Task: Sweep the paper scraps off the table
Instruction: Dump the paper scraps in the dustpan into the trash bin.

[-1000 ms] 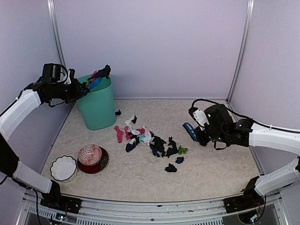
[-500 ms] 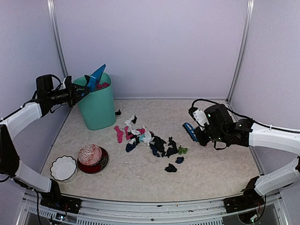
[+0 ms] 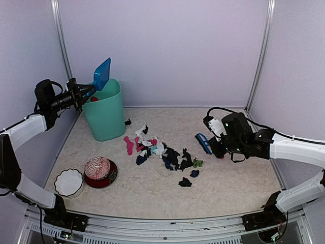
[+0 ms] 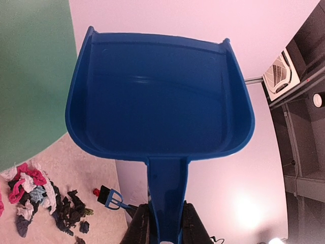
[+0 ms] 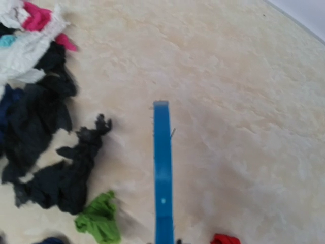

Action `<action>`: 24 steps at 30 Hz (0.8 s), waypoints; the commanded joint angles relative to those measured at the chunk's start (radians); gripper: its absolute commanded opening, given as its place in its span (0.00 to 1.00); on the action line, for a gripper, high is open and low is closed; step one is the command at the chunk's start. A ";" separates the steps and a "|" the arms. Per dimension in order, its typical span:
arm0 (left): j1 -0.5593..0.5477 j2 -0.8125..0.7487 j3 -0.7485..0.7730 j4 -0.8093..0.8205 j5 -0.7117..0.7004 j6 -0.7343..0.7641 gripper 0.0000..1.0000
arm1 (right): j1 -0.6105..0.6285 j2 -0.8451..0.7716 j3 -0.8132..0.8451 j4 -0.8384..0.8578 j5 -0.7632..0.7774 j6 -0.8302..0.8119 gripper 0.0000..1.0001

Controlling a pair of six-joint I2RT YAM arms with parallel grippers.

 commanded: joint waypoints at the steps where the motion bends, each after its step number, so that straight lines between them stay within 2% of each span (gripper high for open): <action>1: 0.006 -0.033 0.041 0.022 0.029 0.010 0.00 | -0.010 -0.006 0.024 0.067 -0.070 0.013 0.00; 7: 0.006 -0.050 0.055 -0.003 0.049 0.035 0.00 | -0.010 0.018 0.081 0.158 -0.130 -0.043 0.00; 11: 0.004 -0.063 0.054 -0.021 0.069 0.063 0.00 | -0.010 0.035 0.094 0.276 -0.145 -0.109 0.00; 13: 0.022 -0.037 0.085 -0.138 0.069 0.154 0.00 | -0.010 0.055 0.103 0.337 -0.155 -0.142 0.00; 16: 0.008 -0.037 0.040 -0.042 0.097 0.103 0.00 | -0.010 0.113 0.149 0.391 -0.174 -0.197 0.00; 18: 0.010 -0.059 0.074 -0.146 0.074 0.210 0.00 | -0.010 0.156 0.189 0.427 -0.176 -0.232 0.00; 19: 0.014 -0.066 0.102 -0.285 0.051 0.283 0.00 | -0.010 0.191 0.204 0.443 -0.183 -0.252 0.00; 22: 0.003 -0.119 0.125 -0.312 0.052 0.351 0.00 | -0.010 0.272 0.264 0.464 -0.210 -0.309 0.00; 24: 0.037 -0.114 0.150 -0.404 0.045 0.409 0.00 | -0.010 0.328 0.301 0.483 -0.216 -0.349 0.00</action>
